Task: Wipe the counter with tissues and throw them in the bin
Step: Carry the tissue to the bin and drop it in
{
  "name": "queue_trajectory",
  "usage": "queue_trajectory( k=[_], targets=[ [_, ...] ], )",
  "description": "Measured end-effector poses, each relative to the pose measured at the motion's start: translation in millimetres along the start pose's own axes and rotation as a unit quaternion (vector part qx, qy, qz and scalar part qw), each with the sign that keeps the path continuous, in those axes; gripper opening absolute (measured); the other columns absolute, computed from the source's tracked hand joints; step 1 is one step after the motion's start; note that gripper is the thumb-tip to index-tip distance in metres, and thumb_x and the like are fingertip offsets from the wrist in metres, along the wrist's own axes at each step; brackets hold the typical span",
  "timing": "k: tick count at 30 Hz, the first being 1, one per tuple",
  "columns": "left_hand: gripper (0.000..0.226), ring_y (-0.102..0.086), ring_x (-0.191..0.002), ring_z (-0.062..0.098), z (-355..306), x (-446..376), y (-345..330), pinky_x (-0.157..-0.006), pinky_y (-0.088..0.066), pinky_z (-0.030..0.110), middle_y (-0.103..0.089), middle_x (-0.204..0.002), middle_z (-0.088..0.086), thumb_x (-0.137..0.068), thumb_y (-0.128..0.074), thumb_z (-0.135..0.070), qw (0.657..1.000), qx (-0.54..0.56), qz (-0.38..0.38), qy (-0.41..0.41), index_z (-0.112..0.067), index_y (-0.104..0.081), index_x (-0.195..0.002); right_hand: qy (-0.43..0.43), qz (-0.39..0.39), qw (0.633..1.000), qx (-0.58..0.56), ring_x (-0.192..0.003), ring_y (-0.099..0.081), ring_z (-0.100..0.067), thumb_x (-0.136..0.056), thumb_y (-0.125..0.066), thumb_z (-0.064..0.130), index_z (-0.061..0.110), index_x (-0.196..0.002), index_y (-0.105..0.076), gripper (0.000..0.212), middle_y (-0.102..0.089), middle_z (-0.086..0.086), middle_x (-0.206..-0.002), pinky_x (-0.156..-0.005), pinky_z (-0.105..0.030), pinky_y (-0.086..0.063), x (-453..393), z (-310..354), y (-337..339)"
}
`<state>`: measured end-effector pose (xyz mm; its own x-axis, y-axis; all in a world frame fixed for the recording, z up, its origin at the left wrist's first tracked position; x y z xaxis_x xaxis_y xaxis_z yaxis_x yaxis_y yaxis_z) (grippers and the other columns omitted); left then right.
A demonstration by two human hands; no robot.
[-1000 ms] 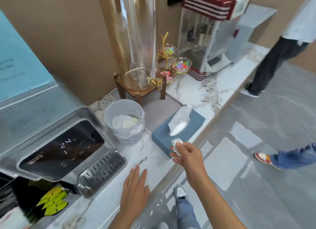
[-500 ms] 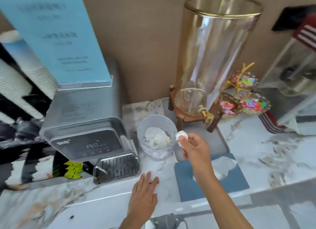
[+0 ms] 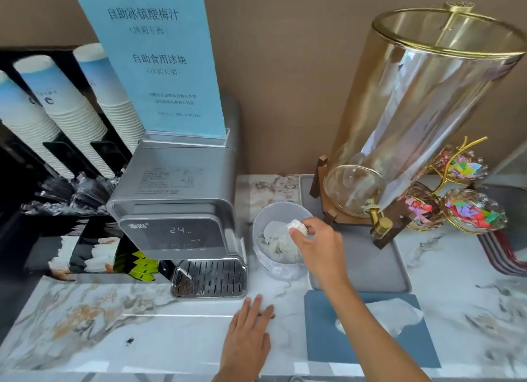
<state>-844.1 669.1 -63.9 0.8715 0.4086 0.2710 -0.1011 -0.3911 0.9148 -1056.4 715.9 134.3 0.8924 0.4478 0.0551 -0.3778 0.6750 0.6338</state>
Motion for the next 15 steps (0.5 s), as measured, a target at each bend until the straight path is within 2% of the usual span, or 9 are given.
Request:
queue_trajectory(
  k=[2, 6, 9, 12, 15],
  targets=[
    [0.060, -0.029, -0.136, 0.023, -2.5, 2.2, -1.8, -0.103, -0.027, 0.034, -0.049, -0.147, 0.004, -0.073, -0.048, -0.034, 1.000, -0.002, -0.002, 0.014, -0.031, -0.053, -0.133, 0.003, 0.011, 0.999, 0.036, -0.087, -0.067, -0.026, -0.083, -0.062, 0.044, 0.023, -0.090, -0.070, 0.024, -0.076, 0.001, -0.087, -0.070, -0.039, -0.056, -3.0, -2.2, -2.1],
    [0.060, -0.029, -0.136, 0.023, -4.3, 3.0, -0.7, -0.104, -0.025, 0.033, -0.049, -0.147, 0.004, -0.074, -0.048, -0.033, 0.999, 0.003, -0.012, 0.032, -0.031, -0.051, -0.134, -0.002, 0.027, 0.999, 0.023, -0.113, -0.063, -0.027, -0.085, -0.064, 0.047, 0.027, -0.120, -0.068, 0.040, -0.072, 0.000, -0.119, -0.087, -0.039, -0.054, -4.0, -9.0, -0.6],
    [0.060, -0.028, -0.137, 0.022, -4.3, 2.4, -1.6, -0.106, -0.022, 0.032, -0.048, -0.147, 0.003, -0.076, -0.047, -0.035, 0.999, -0.001, -0.011, 0.038, -0.032, -0.047, -0.136, -0.007, 0.030, 0.999, -0.028, -0.110, -0.064, -0.020, -0.088, -0.066, 0.039, 0.023, -0.119, -0.070, 0.036, -0.073, 0.001, -0.117, -0.088, -0.033, -0.052, -3.0, -20.7, 11.4],
    [0.059, -0.026, -0.138, 0.022, -3.3, 1.0, -4.5, -0.108, -0.018, 0.031, -0.045, -0.149, 0.002, -0.078, -0.045, -0.035, 0.999, 0.002, -0.014, 0.043, -0.032, -0.046, -0.137, -0.008, 0.008, 0.995, -0.101, -0.100, -0.066, -0.014, -0.089, -0.067, 0.026, 0.016, -0.108, -0.074, 0.022, -0.074, 0.005, -0.100, -0.085, -0.027, -0.051, -2.5, -41.3, 38.8],
    [0.059, -0.026, -0.140, 0.023, -2.5, 0.8, -7.8, -0.111, -0.009, 0.027, -0.042, -0.151, 0.002, -0.080, -0.043, -0.035, 0.999, 0.003, -0.019, 0.045, -0.031, -0.045, -0.139, -0.045, -0.032, 0.986, -0.157, -0.092, -0.063, -0.011, -0.092, -0.064, 0.021, 0.016, -0.104, -0.074, 0.016, -0.073, 0.002, -0.101, -0.077, -0.015, -0.047, 4.1, -83.4, 72.2]
  ],
)
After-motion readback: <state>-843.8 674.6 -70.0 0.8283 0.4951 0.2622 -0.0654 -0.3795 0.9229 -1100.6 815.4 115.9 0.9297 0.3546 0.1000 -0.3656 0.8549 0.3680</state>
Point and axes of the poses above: each hand's wrist, its own x-axis away from the middle knuckle, its own y-axis out of the back of the hand, z = x × y, the point moved 10 cm from there along -x, towards the middle knuckle
